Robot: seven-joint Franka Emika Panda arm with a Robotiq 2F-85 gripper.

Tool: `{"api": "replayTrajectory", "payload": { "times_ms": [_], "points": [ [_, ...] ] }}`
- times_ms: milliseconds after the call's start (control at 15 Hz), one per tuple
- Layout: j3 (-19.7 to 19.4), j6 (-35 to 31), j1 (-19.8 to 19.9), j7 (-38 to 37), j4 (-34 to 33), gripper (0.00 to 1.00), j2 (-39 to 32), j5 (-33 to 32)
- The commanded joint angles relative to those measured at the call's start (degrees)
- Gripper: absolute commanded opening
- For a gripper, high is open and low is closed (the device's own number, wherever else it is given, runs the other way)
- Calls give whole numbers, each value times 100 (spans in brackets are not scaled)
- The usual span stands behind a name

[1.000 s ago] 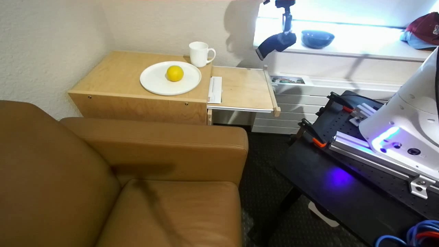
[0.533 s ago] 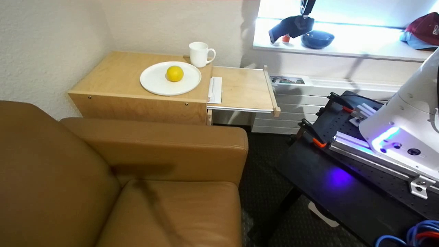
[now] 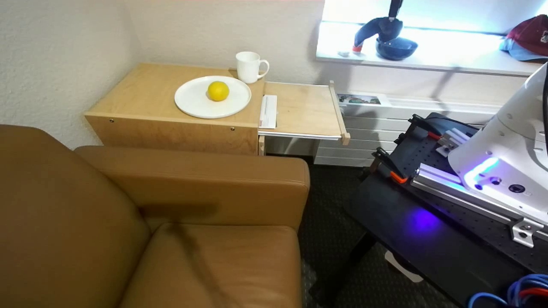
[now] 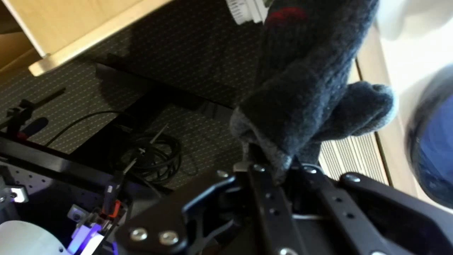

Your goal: Pick up the cup and put it on top of the drawer, then pick up the clothe and put it in the bowl and close the drawer

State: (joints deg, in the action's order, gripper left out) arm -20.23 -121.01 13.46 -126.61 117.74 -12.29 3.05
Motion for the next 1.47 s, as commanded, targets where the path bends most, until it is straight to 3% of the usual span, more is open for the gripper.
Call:
{"api": "replayTrajectory", "payload": {
  "times_ms": [0,200,267,333,400,467,600,1067,1133,1200,1400],
  "points": [
    [-329,-15,596,-96,-753,3,-634,311],
    [-531,278,960,-415,-1321,3,-959,694],
    [-488,29,855,-141,-903,14,-709,461],
    [-524,68,954,-197,-1054,14,-803,548],
    [-534,95,1000,-242,-1141,3,-859,586],
    [-519,68,918,-362,-1168,3,-942,494],
    [-545,41,879,-961,-1469,3,-1354,562],
    [-490,223,1351,-2682,-2681,3,-2586,1209],
    [-1222,340,884,-2339,-2913,3,-2925,1893],
    [-1277,381,889,-2321,-3047,3,-3053,2179],
    [-2005,670,501,-2252,-3454,3,-3594,3210]
  ]
}}
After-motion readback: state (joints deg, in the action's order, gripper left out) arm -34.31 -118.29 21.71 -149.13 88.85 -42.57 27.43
